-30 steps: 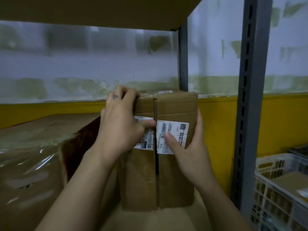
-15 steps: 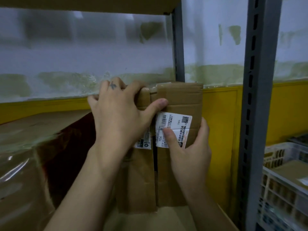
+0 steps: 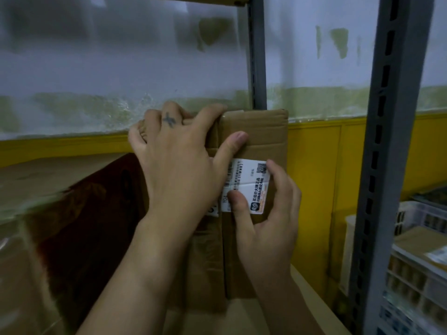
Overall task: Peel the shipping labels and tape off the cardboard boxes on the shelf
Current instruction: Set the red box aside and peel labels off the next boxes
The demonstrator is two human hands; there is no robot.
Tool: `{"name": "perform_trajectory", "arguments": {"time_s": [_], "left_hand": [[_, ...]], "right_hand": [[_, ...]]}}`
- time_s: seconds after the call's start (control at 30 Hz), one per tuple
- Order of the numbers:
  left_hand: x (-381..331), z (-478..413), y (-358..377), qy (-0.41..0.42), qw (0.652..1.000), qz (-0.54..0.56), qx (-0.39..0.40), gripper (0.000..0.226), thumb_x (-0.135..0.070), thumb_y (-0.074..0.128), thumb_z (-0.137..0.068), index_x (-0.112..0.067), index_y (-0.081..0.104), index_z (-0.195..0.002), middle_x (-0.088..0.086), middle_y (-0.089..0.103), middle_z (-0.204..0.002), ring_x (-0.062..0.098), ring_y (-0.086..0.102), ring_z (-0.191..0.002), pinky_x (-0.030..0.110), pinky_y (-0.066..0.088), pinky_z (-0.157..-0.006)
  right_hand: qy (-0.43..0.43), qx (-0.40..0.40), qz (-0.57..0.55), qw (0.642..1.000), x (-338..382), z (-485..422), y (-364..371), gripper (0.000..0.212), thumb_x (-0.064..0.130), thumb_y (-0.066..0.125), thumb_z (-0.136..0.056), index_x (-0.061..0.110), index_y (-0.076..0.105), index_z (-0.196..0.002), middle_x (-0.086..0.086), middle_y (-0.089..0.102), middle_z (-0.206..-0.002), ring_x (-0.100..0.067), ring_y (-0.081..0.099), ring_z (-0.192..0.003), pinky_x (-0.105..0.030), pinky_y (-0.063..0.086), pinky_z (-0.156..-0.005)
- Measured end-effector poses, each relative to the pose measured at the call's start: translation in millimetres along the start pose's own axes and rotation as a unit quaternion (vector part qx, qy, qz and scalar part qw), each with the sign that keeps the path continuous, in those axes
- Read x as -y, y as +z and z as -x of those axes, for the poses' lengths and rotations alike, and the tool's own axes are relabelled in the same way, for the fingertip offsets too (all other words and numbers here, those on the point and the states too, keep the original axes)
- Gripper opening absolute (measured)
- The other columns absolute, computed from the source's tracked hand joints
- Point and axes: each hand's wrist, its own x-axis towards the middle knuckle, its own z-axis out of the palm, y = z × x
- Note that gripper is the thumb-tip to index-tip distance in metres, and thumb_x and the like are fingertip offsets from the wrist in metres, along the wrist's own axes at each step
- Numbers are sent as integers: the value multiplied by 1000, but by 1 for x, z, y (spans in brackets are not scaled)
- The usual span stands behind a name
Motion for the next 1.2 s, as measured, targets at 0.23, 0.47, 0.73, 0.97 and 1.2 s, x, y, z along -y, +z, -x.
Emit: {"name": "perform_trajectory", "arguments": {"time_s": [0.23, 0.47, 0.73, 0.97, 1.2], "left_hand": [[0, 1, 0, -6, 1000, 2, -10, 48, -71, 45, -86, -39, 62, -118, 4, 52, -108, 29, 42, -110, 53, 28, -98], [-1, 0, 3, -3, 1000, -7, -20, 46, -69, 48, -86, -35, 64, -113, 8, 54, -105, 33, 46, -108, 54, 30, -98], [-4, 0, 6, -11, 999, -20, -22, 47, -69, 48, -86, -32, 64, -109, 10, 53, -106, 34, 46, -110, 57, 29, -99], [-4, 0, 4, -13, 1000, -23, -8, 50, -70, 44, -87, -31, 62, -113, 11, 52, -109, 35, 45, -111, 58, 30, -99], [-3, 1, 0, -10, 1000, -19, -17, 50, -70, 46, -87, -31, 64, -112, 10, 54, -106, 35, 47, -109, 56, 30, -98]], "right_hand": [[-9, -3, -24, 1000, 4, -3, -6, 62, 34, 71, -81, 19, 44, -134, 1, 50, -130, 16, 39, -115, 5, 29, -88], [7, 3, -15, 1000, 8, -6, -7, 58, 37, 72, -80, 22, 46, -130, 3, 52, -124, 4, 47, -109, 2, 33, -85], [38, 54, -3, 998, 13, -15, -15, 58, 40, 75, -79, 29, 43, -126, 8, 50, -119, -9, 51, -107, -18, 43, -78], [35, 90, 24, 995, 13, -14, -16, 42, 40, 71, -81, 32, 43, -111, 5, 46, -120, -8, 45, -110, -6, 38, -81], [25, 34, 13, 999, 17, 1, -10, 68, 42, 65, -84, 35, 31, -142, 3, 41, -140, -14, 45, -126, -36, 50, -93]]}}
